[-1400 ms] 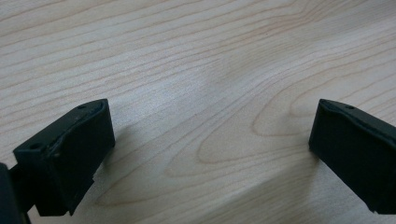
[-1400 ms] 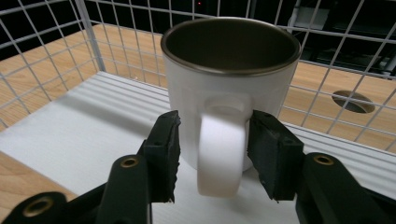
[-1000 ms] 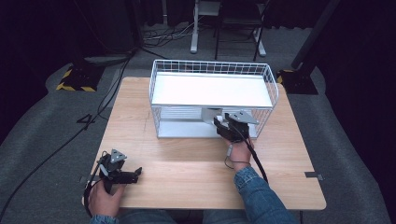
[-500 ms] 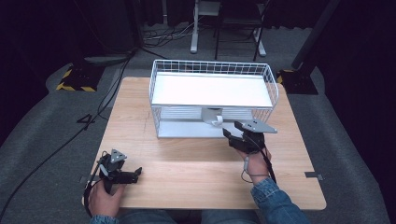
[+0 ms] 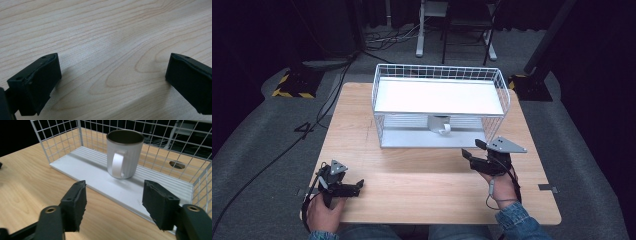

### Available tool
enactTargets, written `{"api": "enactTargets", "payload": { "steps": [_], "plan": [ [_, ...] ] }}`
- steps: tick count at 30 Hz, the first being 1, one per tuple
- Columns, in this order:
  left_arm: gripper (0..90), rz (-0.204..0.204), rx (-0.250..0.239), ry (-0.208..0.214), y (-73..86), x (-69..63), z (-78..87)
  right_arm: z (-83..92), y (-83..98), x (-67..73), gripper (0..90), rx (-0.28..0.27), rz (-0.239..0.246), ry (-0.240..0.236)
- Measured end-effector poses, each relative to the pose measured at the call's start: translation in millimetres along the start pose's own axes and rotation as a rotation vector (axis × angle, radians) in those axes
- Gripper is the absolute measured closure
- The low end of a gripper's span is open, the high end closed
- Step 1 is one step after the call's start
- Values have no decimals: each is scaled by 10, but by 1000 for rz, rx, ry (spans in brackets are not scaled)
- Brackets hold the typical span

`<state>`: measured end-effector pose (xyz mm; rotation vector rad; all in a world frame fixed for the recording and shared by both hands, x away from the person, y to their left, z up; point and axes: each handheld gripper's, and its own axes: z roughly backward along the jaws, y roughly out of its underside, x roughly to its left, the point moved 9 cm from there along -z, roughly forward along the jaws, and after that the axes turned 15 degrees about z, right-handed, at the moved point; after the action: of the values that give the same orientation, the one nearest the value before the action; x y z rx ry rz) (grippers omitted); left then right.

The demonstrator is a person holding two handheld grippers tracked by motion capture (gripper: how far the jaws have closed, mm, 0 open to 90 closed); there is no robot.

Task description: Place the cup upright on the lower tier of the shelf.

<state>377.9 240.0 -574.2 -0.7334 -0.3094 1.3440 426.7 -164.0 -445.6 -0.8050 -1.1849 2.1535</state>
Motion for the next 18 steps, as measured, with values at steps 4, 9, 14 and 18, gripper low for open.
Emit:
{"api": "enactTargets", "payload": {
  "steps": [4, 9, 14, 18],
  "plan": [
    [5, -1, 1, 0, 0, 1, 0, 67, 86, 31, 275, 4, -18, -41],
    [5, 0, 0, 0, 0, 0, 0, 132, 235, 35, 222, 38, -33, -63],
    [5, 0, 0, 0, 0, 0, 0, 155, 401, 61, 170, 81, -36, -90],
    [5, 0, 0, 0, 0, 0, 0, 162, 508, 87, 159, 105, -33, -100]
  ]
}}
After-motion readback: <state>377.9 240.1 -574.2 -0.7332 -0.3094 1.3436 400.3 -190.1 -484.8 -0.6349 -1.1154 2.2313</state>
